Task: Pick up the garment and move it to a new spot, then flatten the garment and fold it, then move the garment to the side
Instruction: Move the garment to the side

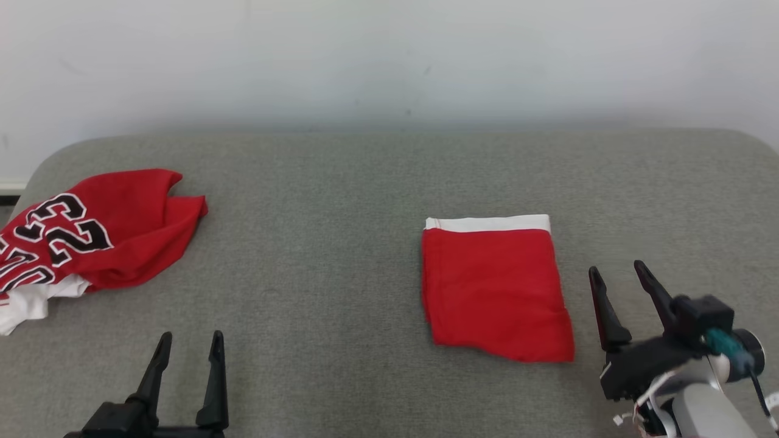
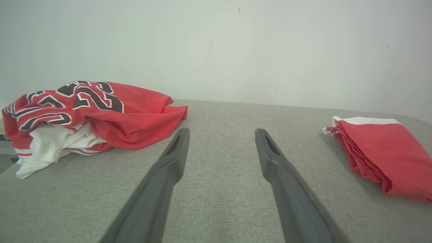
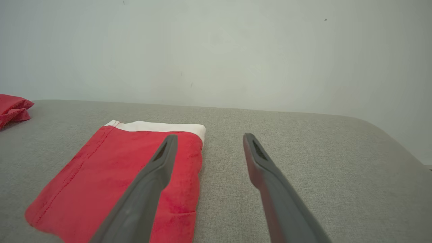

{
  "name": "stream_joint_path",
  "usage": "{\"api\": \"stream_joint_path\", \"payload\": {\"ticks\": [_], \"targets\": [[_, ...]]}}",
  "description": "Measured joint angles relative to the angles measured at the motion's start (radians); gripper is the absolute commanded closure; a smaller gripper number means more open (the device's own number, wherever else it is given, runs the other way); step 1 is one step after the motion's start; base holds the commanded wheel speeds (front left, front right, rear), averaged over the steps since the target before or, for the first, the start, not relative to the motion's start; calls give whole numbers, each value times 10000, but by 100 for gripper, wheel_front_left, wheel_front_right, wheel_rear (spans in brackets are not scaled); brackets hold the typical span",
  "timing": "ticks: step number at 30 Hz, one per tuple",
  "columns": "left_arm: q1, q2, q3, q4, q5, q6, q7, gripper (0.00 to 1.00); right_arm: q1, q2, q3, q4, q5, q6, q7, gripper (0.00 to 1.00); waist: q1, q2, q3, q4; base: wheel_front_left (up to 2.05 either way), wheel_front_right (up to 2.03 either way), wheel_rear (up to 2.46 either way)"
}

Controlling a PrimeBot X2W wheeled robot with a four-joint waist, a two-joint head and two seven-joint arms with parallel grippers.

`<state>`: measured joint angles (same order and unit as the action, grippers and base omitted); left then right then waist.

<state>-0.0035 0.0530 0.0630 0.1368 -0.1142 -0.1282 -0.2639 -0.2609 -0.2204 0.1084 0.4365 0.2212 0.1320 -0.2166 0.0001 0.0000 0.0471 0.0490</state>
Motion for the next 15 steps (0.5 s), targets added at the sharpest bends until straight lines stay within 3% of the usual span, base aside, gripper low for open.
{"api": "stream_joint_path", "payload": {"ticks": [15], "targets": [[-793,-21,-594,146,-205,-12,0,0,-2812,-458,1195,4355,748,-2,523,0,1,1,1012,1011,0,0,0]]}}
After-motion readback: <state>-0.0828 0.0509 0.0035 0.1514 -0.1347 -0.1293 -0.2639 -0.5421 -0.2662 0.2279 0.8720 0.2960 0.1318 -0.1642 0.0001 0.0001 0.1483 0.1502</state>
